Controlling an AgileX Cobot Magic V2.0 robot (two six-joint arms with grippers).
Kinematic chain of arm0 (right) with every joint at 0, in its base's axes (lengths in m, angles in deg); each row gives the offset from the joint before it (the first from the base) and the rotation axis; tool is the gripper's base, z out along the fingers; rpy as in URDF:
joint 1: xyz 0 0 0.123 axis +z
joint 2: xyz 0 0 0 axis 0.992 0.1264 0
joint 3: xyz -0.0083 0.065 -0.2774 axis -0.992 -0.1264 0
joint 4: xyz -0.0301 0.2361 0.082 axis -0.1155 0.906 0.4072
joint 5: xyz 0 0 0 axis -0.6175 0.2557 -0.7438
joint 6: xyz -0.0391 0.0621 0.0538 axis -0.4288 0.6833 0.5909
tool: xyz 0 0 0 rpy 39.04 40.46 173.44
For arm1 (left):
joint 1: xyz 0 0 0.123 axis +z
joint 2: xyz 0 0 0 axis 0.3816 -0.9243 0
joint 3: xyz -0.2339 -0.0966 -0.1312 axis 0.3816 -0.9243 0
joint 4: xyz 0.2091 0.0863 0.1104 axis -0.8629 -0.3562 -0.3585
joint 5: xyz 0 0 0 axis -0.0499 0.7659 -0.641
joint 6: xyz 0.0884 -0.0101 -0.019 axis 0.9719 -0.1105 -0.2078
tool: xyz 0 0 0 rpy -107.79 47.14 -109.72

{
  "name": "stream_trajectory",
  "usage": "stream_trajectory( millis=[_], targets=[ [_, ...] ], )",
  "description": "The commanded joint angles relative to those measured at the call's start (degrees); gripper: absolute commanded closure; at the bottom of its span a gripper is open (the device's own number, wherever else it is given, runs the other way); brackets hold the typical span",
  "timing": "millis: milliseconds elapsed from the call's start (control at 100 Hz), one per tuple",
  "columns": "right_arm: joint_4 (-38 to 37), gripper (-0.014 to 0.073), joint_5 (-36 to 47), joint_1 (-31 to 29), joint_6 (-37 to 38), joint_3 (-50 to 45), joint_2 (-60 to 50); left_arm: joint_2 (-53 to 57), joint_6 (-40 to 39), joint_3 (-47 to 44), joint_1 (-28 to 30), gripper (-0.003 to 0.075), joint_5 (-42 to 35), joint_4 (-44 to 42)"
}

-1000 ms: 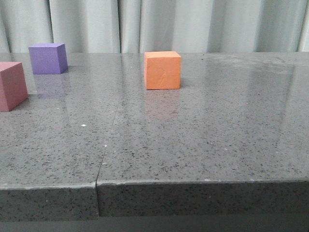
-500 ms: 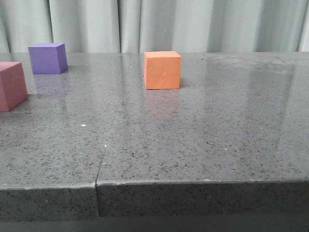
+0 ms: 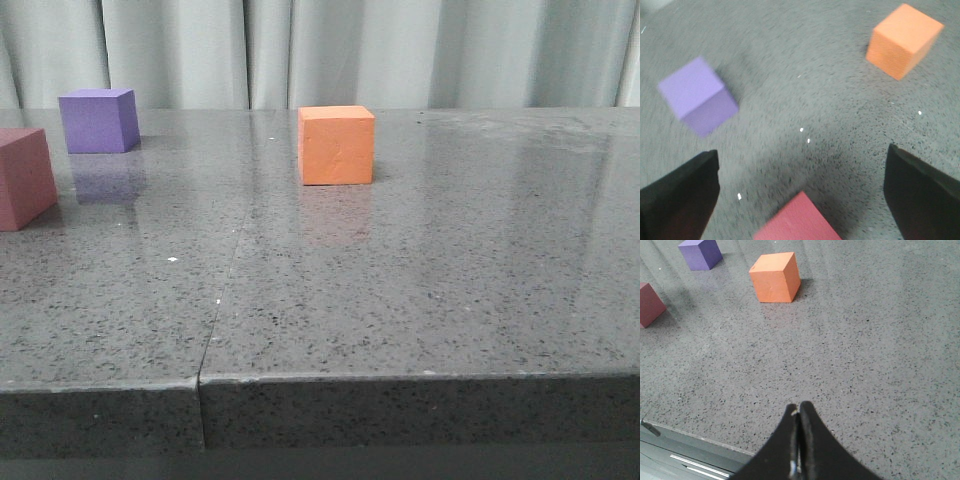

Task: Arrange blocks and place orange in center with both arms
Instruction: 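Reach the left gripper down over the orange cube and grasp it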

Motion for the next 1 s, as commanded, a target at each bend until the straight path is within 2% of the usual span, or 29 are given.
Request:
stream_trajectory(
  millis=[0, 200, 400, 540, 990],
  targets=[
    [-0.56, 0.0662, 4.04, -0.08, -0.58, 1.42, 0.39, -1.27, 8.67, 4.73, -0.78, 0.0083, 0.69, 4.32],
    [-0.56, 0.0662, 4.04, -0.08, -0.58, 1.42, 0.39, -7.10, 15.13, 10.78, -6.03, 0.0084, 1.70, 3.46],
    [-0.56, 0.0662, 4.04, -0.08, -0.58, 1.42, 0.39, -13.22, 15.28, 16.99, -14.07, 0.0084, 1.26, -2.42],
    [-0.56, 0.0662, 4.04, -0.08, -0.58, 1.42, 0.39, -17.81, 15.28, 21.53, -18.39, 0.0084, 1.26, -3.36],
    [-0.56, 0.0662, 4.04, -0.08, -0.58, 1.42, 0.39, -28.76, 15.17, 28.77, -25.64, 0.0085, -5.01, -3.71]
  ],
)
